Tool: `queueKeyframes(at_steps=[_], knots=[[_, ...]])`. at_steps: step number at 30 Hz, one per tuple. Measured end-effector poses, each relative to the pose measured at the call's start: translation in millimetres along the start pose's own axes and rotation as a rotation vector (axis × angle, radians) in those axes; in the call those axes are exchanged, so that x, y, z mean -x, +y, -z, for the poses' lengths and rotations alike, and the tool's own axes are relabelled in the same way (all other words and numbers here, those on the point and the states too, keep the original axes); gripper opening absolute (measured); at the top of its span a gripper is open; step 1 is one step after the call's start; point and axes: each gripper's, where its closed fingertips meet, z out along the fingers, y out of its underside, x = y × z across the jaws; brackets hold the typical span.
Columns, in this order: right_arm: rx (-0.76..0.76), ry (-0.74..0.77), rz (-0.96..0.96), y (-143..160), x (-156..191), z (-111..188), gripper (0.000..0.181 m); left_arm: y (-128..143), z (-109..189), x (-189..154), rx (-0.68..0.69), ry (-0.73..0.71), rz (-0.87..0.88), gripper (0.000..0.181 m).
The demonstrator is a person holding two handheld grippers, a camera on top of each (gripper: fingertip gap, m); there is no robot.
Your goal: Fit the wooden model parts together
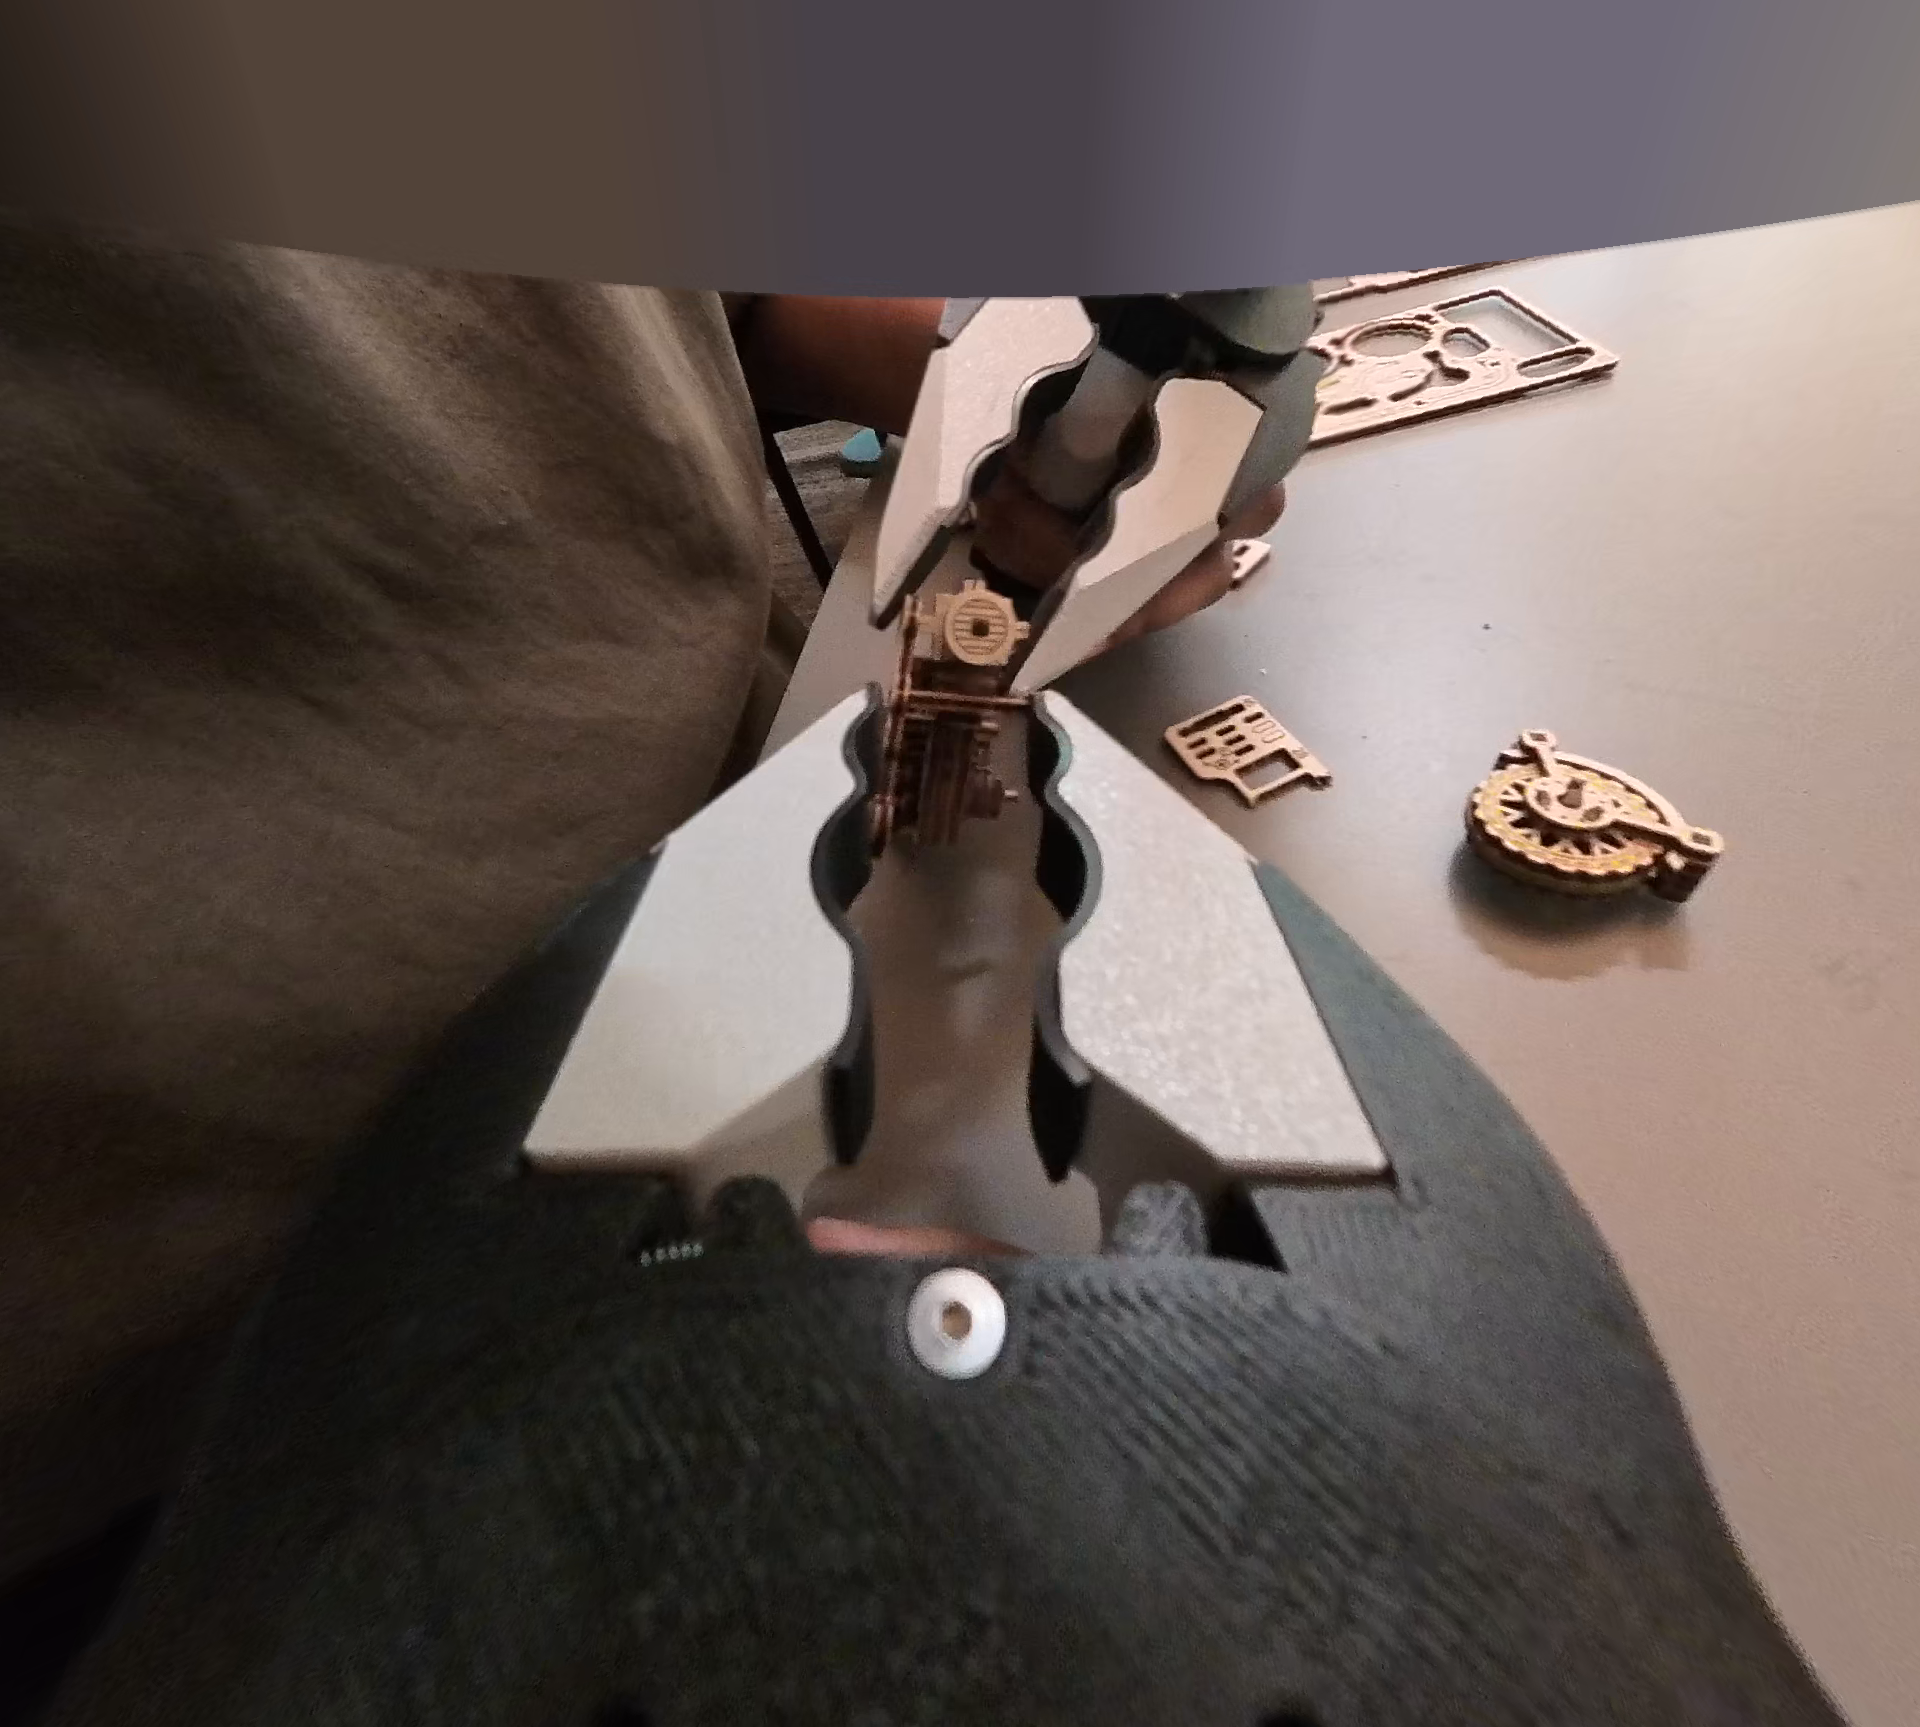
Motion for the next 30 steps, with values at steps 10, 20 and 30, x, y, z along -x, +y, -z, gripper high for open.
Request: queueKeyframes(at_steps=[10,20,30], knots=[[-0.026,0.023,-0.029,-3,-7,3,0.026,-3,4,8,-0.024,-0.022,0.041,0.021],[0.023,-0.012,-0.050,4,0,0,0.034,0,1,0,-0.007,0.036,0.061,0.022],[0.053,-0.026,-0.028,8,5,-3,0.027,2,-2,-2,0.004,0.057,0.076,0.023]])
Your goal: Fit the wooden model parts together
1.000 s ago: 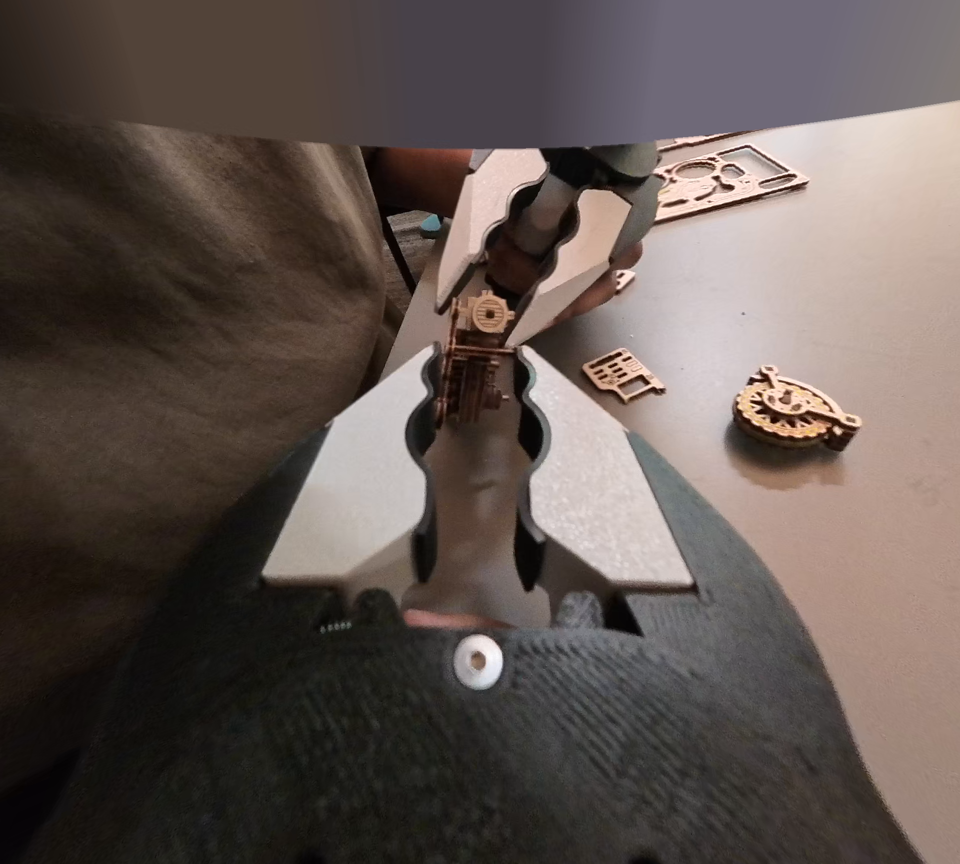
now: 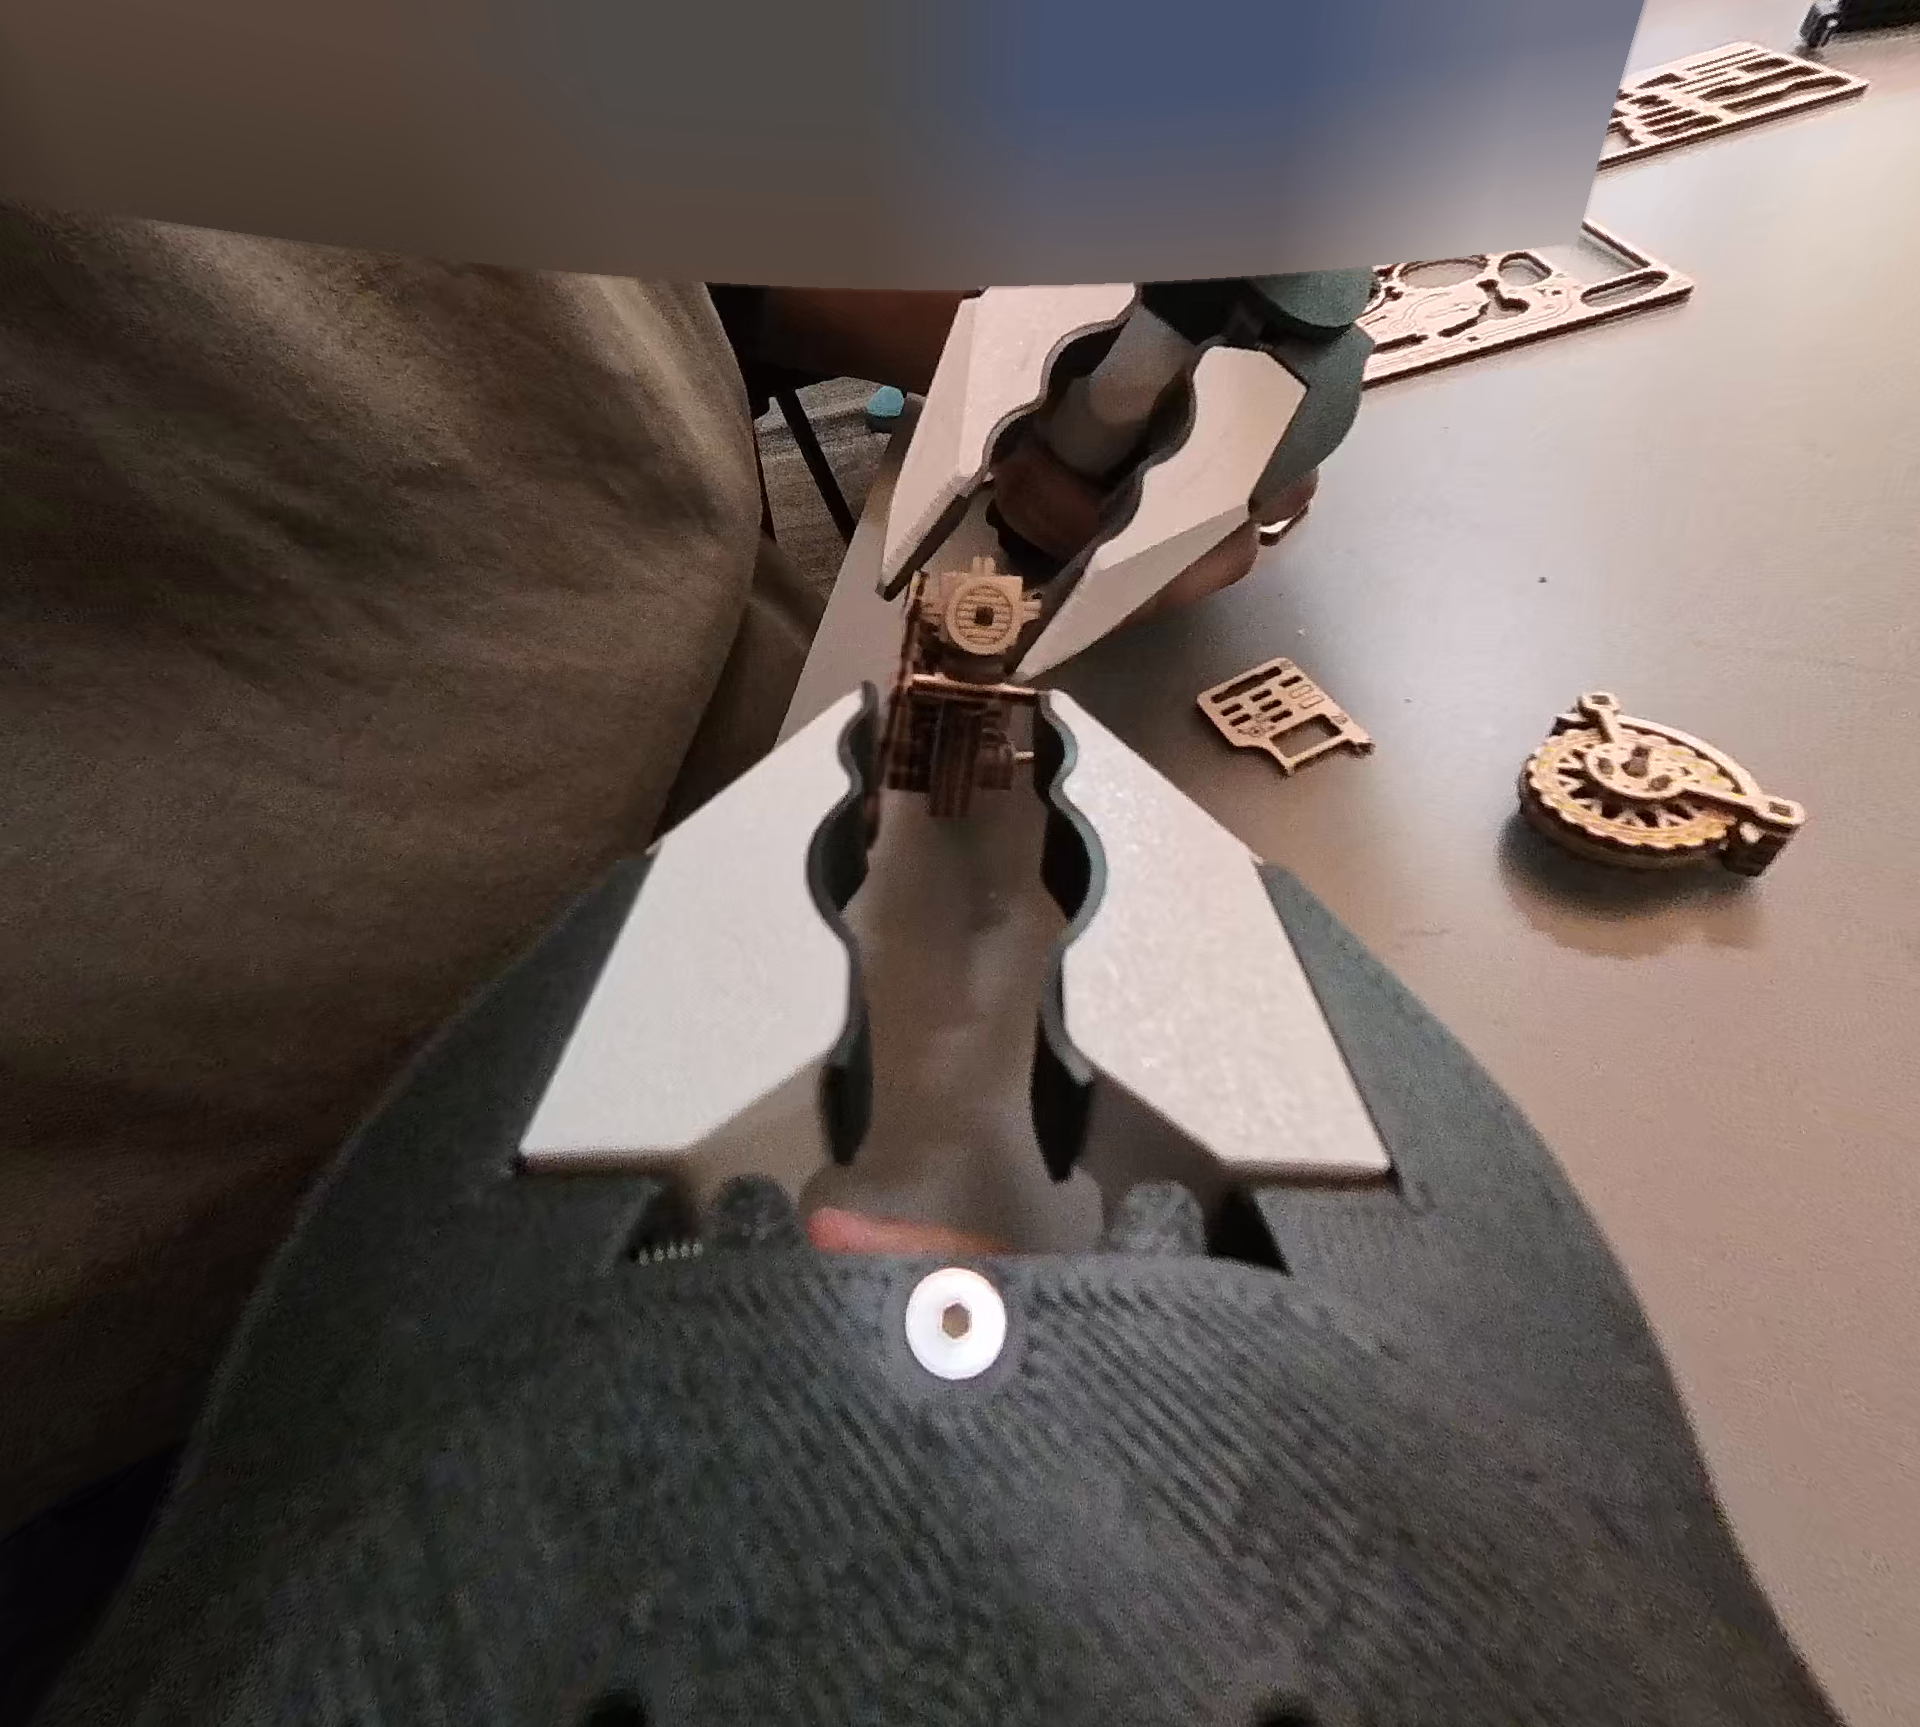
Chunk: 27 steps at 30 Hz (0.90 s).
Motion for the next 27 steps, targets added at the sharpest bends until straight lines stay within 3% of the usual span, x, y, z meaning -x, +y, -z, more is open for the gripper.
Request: queueKeyframes(at_steps=[27], knots=[[0.020,0.019,-0.007,2.8,-7.0,2.3,0.025,-0.7,0.5,6.5,-0.009,-0.021,0.050,0.024]])
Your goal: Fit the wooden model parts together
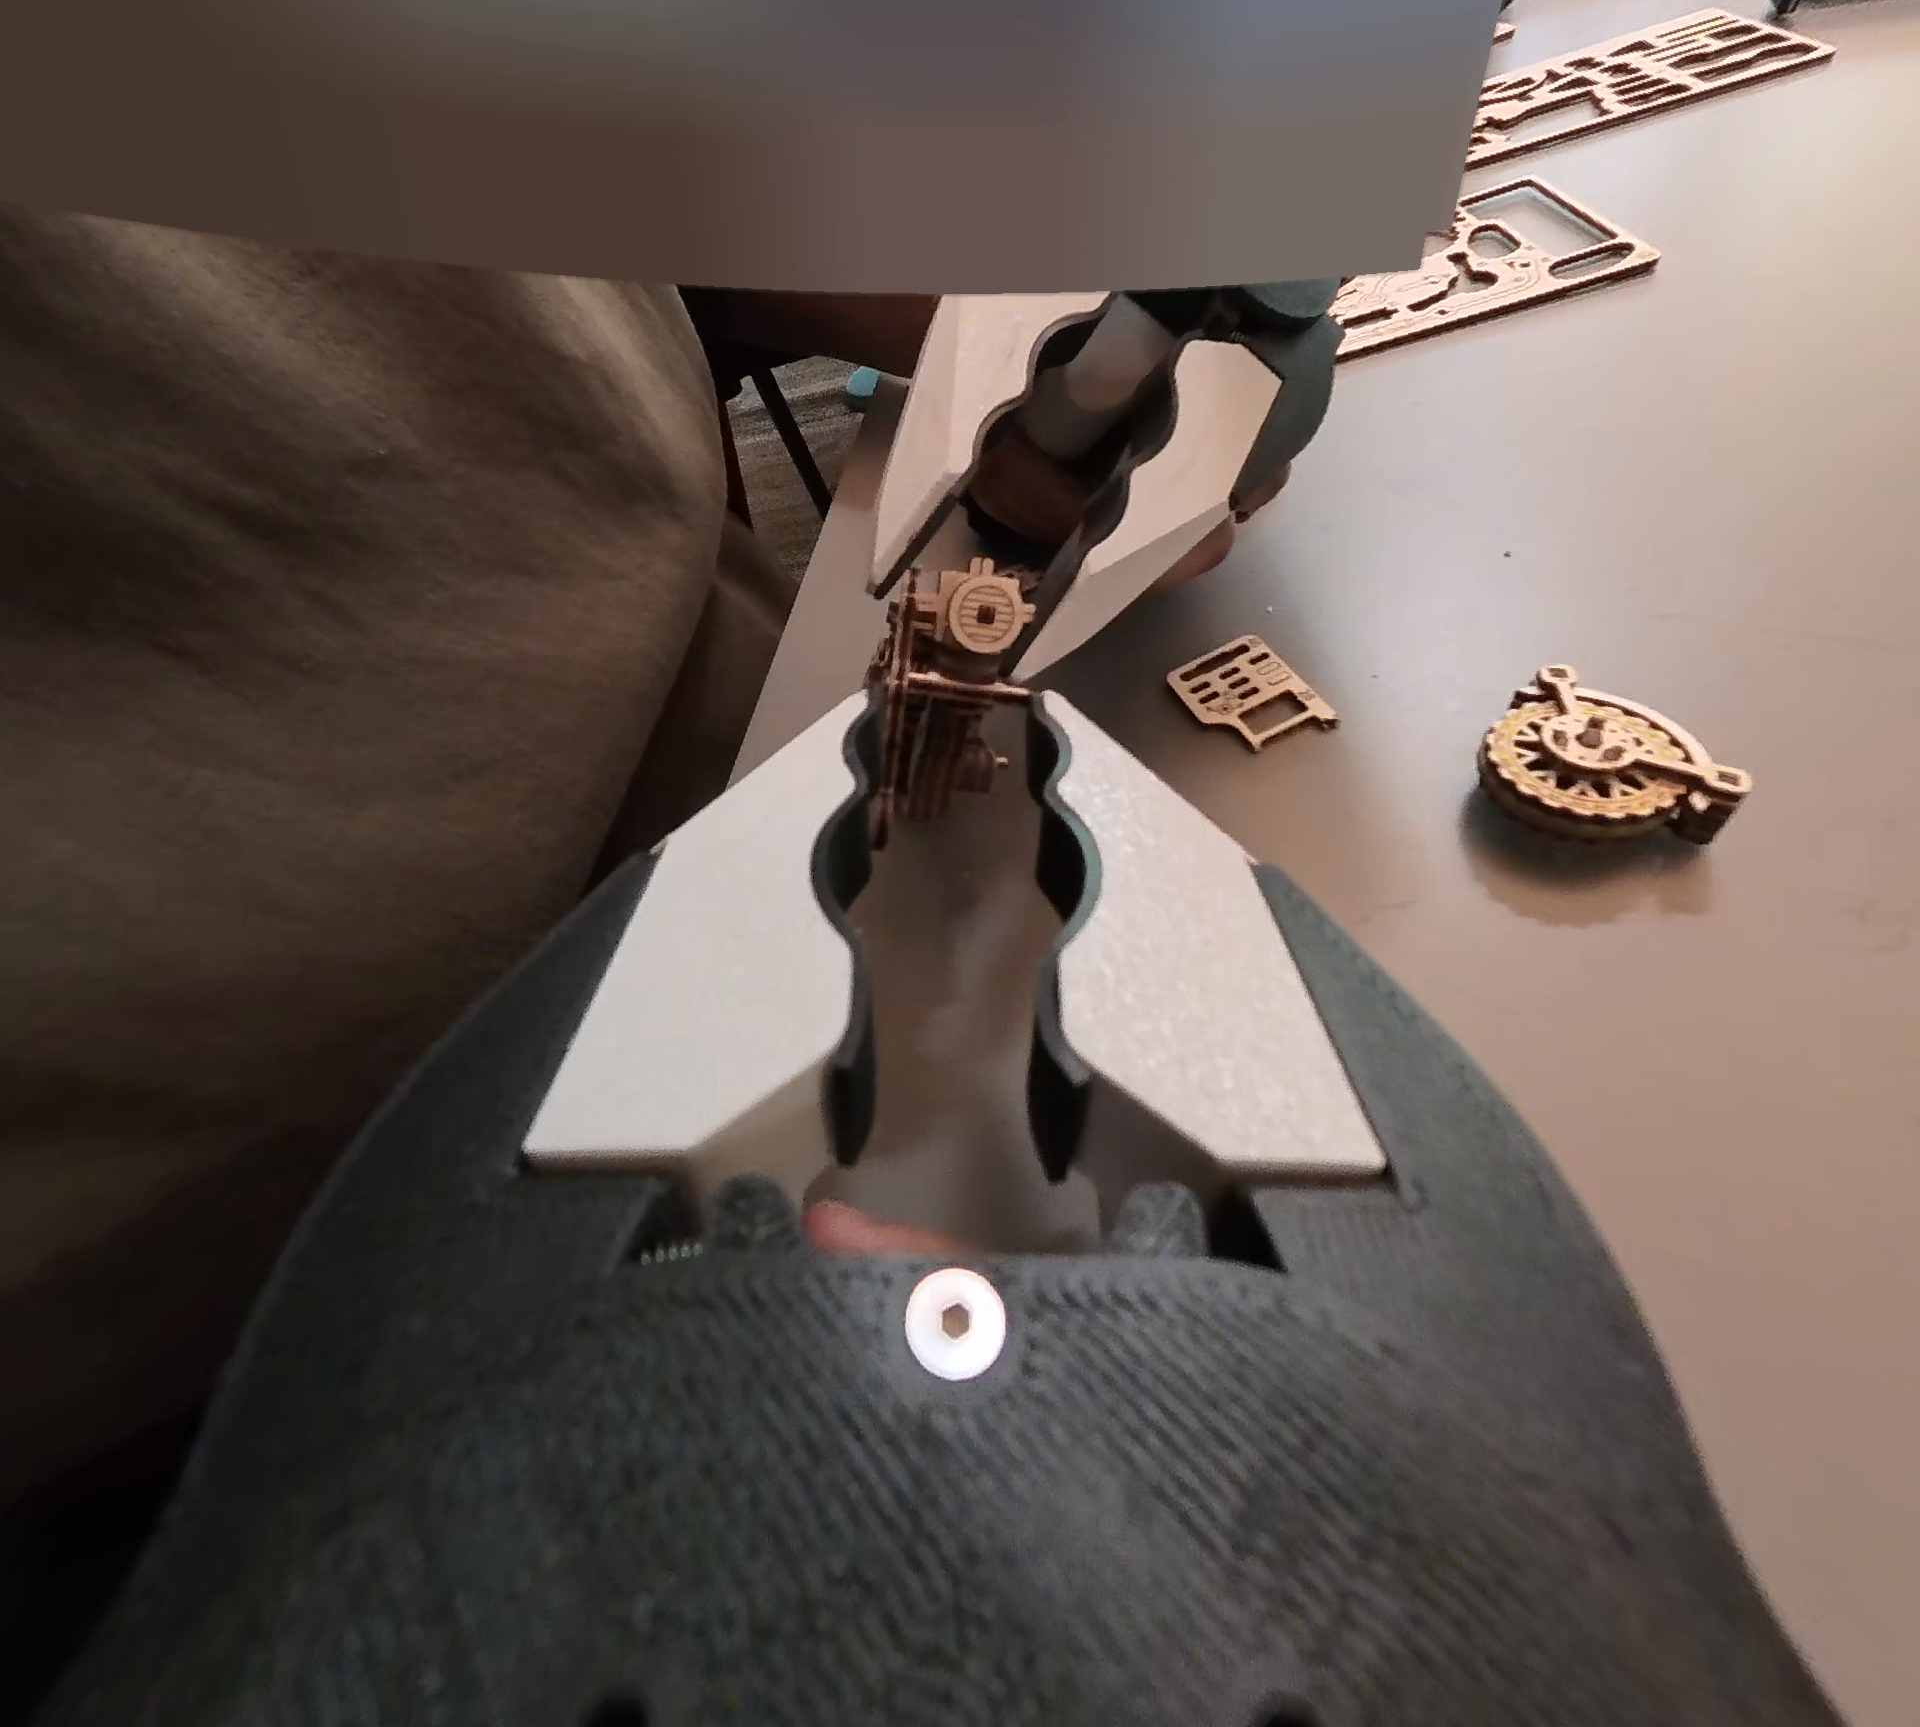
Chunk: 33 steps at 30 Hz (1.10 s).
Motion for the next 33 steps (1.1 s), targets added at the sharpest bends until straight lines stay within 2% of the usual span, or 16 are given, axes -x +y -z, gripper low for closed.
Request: queueKeyframes(at_steps=[10,20,29,33], knots=[[-0.008,0.015,0.004,-1,-1,1,0.032,0,0,0,0.000,-0.001,0.002,0.023],[0.023,0.052,0.011,5,-7,6,0.028,-3,2,4,-0.022,-0.011,0.023,0.023],[0.049,-0.001,0.002,10,0,7,0.003,-6,4,8,-0.036,-0.030,0.042,0.023],[0.052,-0.012,-0.002,10,1,7,0.001,-5,4,8,-0.034,-0.030,0.042,0.023]])
